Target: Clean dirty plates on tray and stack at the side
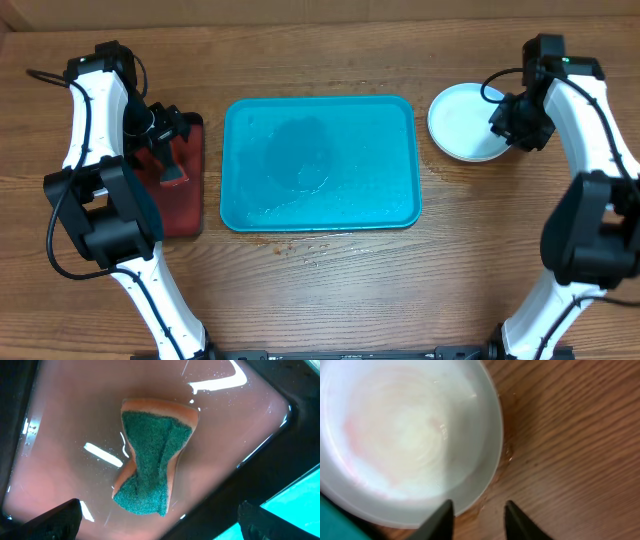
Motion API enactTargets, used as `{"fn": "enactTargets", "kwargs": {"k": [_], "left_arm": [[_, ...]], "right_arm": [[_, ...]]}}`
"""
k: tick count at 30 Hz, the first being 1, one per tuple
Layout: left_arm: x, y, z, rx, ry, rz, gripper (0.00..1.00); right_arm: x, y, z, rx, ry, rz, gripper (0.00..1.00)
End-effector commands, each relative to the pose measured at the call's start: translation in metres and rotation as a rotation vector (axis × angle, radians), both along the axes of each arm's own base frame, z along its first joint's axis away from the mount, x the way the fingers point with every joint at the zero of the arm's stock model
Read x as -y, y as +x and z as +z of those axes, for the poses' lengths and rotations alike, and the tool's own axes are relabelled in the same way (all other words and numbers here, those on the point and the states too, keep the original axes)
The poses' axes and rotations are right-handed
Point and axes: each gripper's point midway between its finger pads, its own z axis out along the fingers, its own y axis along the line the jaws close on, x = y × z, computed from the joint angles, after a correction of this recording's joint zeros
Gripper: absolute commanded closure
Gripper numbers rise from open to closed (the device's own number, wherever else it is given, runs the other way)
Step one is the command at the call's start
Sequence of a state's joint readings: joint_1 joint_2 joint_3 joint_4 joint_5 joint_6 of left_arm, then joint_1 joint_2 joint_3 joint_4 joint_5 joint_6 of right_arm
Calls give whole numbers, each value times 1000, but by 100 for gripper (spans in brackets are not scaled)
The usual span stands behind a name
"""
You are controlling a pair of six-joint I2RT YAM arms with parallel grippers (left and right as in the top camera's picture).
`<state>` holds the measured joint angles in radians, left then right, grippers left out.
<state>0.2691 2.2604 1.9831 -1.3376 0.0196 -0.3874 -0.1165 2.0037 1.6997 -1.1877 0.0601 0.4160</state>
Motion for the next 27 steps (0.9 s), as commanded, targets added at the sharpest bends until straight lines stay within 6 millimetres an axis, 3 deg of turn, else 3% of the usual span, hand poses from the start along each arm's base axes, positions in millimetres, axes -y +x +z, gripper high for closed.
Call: {"fn": "enactTargets", "kwargs": {"k": [1,11,18,20,21,22,27], "left_arm": [[0,7,8,33,2,1,0],[0,7,8,34,2,1,0],[0,7,8,34,2,1,0],[0,7,8,34,2,1,0],[0,7,8,34,2,1,0],[0,7,8,34,2,1,0],[0,7,8,34,2,1,0]], "right_arm": [[-25,0,43,109,74,110,58],[-83,-24,90,165,78,286,56],[-123,-58,118,166,41,417,52],[-126,-78,125,138,35,438,36],[-124,-88,128,117,34,440,4],[-123,-97,129,97,34,441,0],[-116,-133,128,-31,40,438,0]]}}
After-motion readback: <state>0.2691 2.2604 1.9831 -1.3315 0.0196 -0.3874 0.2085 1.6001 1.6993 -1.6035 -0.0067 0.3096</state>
